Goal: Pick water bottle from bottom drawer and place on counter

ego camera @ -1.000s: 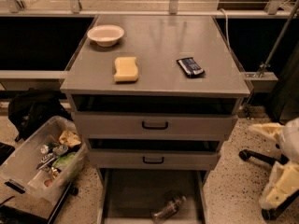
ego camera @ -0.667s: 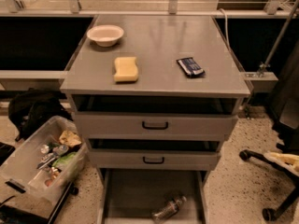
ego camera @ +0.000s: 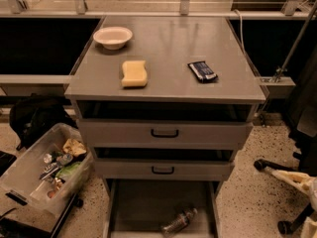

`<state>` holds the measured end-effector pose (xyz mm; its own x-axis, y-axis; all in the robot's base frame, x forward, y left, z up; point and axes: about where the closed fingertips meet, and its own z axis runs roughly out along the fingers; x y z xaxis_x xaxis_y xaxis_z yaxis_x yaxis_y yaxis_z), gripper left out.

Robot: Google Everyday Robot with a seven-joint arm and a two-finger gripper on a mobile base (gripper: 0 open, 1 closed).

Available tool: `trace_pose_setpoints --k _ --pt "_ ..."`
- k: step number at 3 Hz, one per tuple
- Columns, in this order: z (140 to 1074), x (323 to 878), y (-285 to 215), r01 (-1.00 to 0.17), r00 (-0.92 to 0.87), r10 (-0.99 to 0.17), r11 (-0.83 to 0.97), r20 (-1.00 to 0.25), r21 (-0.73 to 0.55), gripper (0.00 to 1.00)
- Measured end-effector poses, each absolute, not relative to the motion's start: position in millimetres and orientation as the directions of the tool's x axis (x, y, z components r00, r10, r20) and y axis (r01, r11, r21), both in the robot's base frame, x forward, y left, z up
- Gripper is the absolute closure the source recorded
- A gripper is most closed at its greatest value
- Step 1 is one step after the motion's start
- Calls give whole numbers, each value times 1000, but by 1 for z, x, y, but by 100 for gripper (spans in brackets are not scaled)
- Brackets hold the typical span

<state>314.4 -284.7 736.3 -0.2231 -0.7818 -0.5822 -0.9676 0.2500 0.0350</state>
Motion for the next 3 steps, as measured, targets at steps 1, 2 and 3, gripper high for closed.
trace_pose_setpoints --k 1,2,3 --pt "713 314 -283 -968 -233 -777 245 -585 59 0" --pt "700 314 -282 -967 -238 -774 242 -586 73 0" --pt "655 330 -287 -958 -257 -736 277 -626 68 0"
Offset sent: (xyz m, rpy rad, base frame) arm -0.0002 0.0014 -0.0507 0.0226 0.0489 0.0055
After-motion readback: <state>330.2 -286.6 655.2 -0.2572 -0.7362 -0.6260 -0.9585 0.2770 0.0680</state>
